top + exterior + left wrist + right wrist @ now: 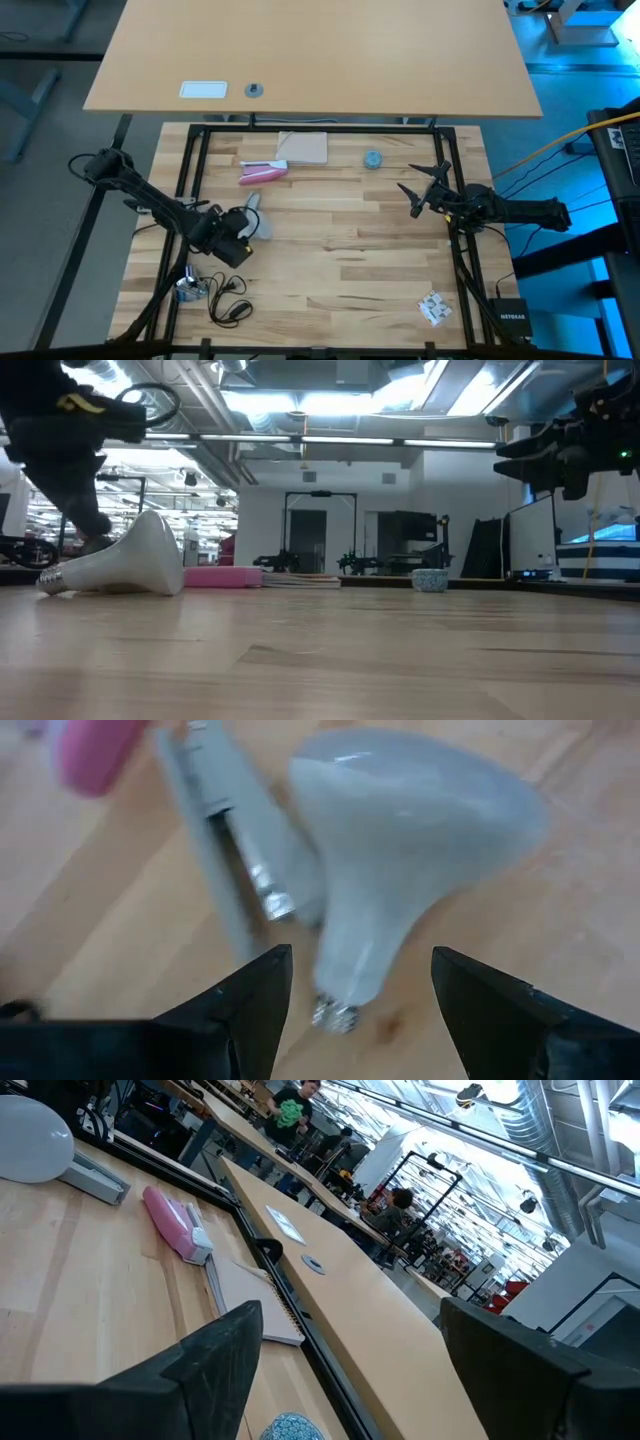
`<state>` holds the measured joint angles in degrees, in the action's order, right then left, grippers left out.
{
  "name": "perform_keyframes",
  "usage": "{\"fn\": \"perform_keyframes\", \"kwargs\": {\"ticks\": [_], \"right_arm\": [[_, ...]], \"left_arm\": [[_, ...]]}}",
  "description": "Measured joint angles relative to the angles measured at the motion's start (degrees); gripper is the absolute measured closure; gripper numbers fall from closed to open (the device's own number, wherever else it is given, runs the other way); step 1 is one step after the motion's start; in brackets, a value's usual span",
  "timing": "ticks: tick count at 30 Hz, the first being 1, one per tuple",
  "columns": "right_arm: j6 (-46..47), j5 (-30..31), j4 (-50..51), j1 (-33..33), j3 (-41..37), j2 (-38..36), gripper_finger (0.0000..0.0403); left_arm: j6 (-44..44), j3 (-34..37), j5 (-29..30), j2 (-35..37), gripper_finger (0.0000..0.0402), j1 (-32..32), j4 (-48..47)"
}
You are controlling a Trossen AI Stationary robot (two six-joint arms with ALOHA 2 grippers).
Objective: Screw lightbulb
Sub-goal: Insert the white lightbulb into the desk lamp
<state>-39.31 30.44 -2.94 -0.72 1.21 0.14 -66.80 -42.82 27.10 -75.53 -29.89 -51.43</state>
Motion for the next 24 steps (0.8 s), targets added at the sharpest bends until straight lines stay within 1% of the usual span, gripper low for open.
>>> {"fn": "perform_keyframes", "kwargs": {"ticks": [3,8,16,21,24], "right_arm": [[0.0,0.0,0.0,0.0,0.0,0.0,0.0094],[0.0,0.0,0.0,0.0,0.0,0.0,0.0094],[0.0,0.0,0.0,0.0,0.0,0.0,0.0094],[0.0,0.0,0.0,0.0,0.0,0.0,0.0094],[0.0,0.0,0.0,0.0,0.0,0.0,0.0094]], "left_arm": [[2.2,1.8,0.5,0.0,0.0169,0.0,2.8],[1.3,4.3,4.4,0.0,0.0169,1.7,4.2],[13.3,8.5,4.4,0.0,0.0169,5.8,17.8],[12.9,11.0,4.7,0.0,0.0169,9.2,19.5],[12.9,12.8,5.6,0.2,0.0169,11.1,23.2]]}}
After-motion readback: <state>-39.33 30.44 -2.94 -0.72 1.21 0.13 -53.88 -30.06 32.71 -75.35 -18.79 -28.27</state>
